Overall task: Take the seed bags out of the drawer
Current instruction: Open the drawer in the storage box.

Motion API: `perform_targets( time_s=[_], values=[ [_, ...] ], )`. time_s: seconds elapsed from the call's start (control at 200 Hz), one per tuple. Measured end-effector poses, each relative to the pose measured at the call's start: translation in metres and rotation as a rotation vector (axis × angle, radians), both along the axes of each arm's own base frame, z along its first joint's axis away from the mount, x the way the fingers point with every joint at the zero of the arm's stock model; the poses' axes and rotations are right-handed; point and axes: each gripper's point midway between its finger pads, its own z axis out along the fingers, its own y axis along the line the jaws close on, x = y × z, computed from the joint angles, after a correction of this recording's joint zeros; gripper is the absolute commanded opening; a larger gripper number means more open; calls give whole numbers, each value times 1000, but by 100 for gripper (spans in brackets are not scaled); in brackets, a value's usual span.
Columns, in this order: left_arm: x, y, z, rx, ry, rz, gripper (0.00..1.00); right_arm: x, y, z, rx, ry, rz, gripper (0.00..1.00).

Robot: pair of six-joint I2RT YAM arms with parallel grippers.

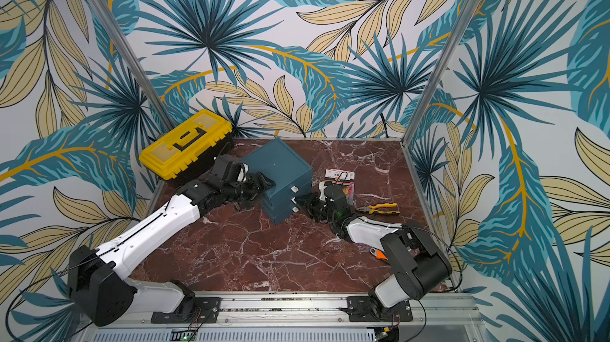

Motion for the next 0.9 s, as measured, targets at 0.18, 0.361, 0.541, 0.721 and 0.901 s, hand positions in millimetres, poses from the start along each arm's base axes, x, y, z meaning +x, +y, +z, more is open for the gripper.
perform_targets(
  time_s=[0.18,0.361,0.541,0.721,0.901],
  values=[
    [0,0,0,-5,7,5,66,1,1,2,4,-3,-1,20],
    [0,1,0,-10,9,6,66,1,1,3,8,-2,-3,14],
    [1,1,-1,-16,13,14,66,1,1,3,10,-3,-3,8],
    [1,1,-1,-22,11,19,66,0,0,4,12,-5,-4,1],
    [1,1,-1,-24,11,20,66,-9,-6,6,8,-5,-11,0]
  ],
)
